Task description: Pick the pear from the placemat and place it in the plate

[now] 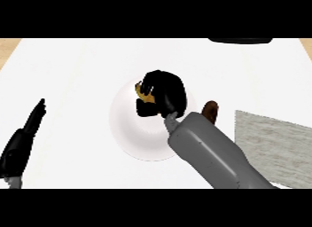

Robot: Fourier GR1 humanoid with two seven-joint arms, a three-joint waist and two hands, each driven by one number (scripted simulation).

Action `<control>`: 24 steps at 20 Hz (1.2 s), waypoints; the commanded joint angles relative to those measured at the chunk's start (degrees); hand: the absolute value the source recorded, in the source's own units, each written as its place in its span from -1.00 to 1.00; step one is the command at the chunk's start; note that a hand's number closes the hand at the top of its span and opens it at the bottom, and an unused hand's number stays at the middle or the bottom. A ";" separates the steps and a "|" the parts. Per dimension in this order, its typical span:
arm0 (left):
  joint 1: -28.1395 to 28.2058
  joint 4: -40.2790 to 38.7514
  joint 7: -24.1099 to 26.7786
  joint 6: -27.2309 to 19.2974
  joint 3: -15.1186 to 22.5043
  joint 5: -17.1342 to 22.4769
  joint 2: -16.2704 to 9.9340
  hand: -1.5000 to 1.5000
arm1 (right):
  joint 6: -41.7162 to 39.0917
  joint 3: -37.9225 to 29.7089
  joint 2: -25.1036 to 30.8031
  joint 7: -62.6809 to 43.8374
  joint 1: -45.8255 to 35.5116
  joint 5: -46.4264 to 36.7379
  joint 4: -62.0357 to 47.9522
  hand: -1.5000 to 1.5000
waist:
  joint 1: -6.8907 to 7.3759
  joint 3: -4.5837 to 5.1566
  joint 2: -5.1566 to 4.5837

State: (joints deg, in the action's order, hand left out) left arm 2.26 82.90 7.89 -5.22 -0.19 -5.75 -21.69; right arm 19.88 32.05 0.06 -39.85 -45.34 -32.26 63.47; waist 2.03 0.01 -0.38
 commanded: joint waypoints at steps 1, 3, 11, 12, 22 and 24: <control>-1.66 1.03 -2.23 2.52 -1.66 1.14 -1.74 0.00 | 6.12 2.62 -0.06 -0.71 -6.37 7.53 -10.45 -1.00 | 0.42 -0.01 -0.05; -2.29 -3.04 0.67 0.46 0.21 -1.26 1.57 0.00 | 10.31 5.94 -0.06 -0.06 -7.88 11.12 -11.36 -1.00 | 0.13 0.01 -0.05; 0.40 -0.90 1.23 1.29 -2.22 0.18 0.69 0.00 | 26.18 0.66 -0.06 4.74 -5.63 12.02 -4.64 -1.00 | -1.01 0.01 0.32; 2.54 5.36 -3.40 1.99 -1.53 0.45 -0.11 0.00 | 26.13 -3.71 -0.06 7.53 -5.55 10.62 -7.05 -1.00 | -1.09 -0.07 0.43; 0.48 0.92 -1.40 -2.02 -0.25 -3.16 4.31 0.00 | 21.59 -15.84 10.94 27.36 16.00 27.12 15.32 -1.00 | -3.19 -0.11 0.29; 3.07 1.08 1.14 1.24 -2.97 -0.83 1.54 0.00 | 18.29 -18.37 11.91 35.86 21.43 31.09 15.35 -1.00 | -2.18 -0.09 0.24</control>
State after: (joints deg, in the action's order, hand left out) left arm 5.23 85.17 7.64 -4.68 -2.24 -6.94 -20.04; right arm 41.96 18.42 9.29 -15.05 -31.33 -7.95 75.10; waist -0.39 -0.08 0.01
